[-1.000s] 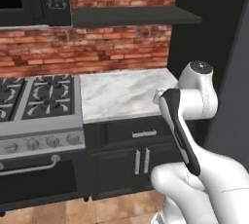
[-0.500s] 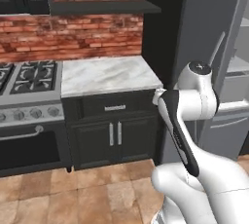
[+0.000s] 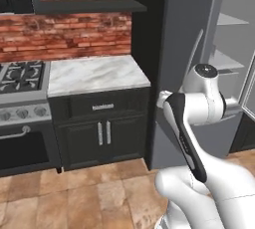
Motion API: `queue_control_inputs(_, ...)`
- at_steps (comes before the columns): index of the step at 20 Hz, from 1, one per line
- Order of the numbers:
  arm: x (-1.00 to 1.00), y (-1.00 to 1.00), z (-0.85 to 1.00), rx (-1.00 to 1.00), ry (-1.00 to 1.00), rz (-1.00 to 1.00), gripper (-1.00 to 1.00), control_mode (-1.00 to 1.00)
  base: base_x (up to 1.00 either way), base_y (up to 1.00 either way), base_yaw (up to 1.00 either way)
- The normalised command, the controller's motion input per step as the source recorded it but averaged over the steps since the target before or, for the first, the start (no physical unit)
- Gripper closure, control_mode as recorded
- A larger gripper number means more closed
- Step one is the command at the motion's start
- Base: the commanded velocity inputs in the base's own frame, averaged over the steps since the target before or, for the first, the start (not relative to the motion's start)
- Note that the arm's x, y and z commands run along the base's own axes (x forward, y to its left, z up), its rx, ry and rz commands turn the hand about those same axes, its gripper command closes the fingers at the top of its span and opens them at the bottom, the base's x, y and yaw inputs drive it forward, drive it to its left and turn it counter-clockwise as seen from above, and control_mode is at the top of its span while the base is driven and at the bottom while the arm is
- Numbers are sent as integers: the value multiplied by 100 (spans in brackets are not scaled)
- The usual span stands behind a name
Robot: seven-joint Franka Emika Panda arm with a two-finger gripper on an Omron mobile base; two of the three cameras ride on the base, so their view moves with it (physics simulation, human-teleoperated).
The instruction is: Place the orange in the correct fridge rack based on whether it is a fruit or vegetable. Finally, close the fridge door.
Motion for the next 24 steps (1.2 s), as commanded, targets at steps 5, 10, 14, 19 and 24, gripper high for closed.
queue_control_inputs(5,0,0,0,0,0,0,100,100,-44,-100,0)
queue_control_inputs(10,0,0,0,0,0,0,100,100,-26,-100,-13)
queue_control_inputs(14,0,0,0,0,0,0,100,100,-27,-100,-37)
queue_control_inputs(19,0,0,0,0,0,0,100,100,-8,-100,-38)
queue_control_inputs(24,0,0,0,0,0,0,100,100,12,-100,-32)
